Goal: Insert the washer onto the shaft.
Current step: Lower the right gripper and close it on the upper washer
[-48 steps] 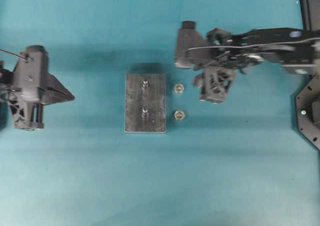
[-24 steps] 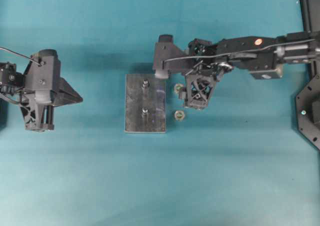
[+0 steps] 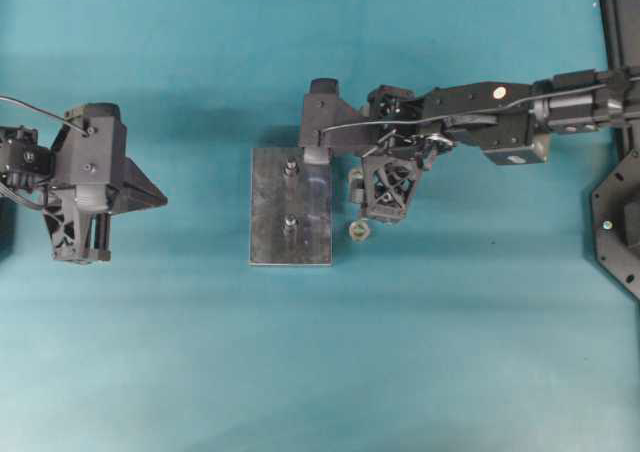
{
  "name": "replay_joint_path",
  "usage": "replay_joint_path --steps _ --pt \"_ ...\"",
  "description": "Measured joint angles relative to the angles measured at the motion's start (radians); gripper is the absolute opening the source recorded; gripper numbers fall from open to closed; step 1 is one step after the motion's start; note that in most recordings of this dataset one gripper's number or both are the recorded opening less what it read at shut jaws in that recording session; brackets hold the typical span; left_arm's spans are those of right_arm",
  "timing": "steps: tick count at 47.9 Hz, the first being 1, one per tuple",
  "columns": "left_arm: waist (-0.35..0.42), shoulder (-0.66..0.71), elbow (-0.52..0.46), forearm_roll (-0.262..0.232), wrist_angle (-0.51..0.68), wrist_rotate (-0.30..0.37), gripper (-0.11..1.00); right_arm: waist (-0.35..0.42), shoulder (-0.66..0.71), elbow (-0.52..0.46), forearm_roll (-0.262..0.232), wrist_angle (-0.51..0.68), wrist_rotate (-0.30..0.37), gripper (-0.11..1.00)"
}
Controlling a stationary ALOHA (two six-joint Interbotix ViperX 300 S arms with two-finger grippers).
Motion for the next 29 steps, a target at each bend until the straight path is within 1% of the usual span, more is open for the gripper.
replay_joint_path --steps 14,19,29 --pt "0.000 0.002 0.000 0.000 0.000 0.000 0.00 0.000 0.014 0.000 0.000 -0.006 0.000 0.78" --pt "0.000 0.000 -0.002 0.000 0.000 0.000 0.00 0.000 0.018 0.000 0.000 -0.006 0.000 0.74" --pt "0.000 0.002 -0.002 0.000 0.000 0.000 0.00 0.002 0.028 0.000 0.000 -0.005 0.000 0.59"
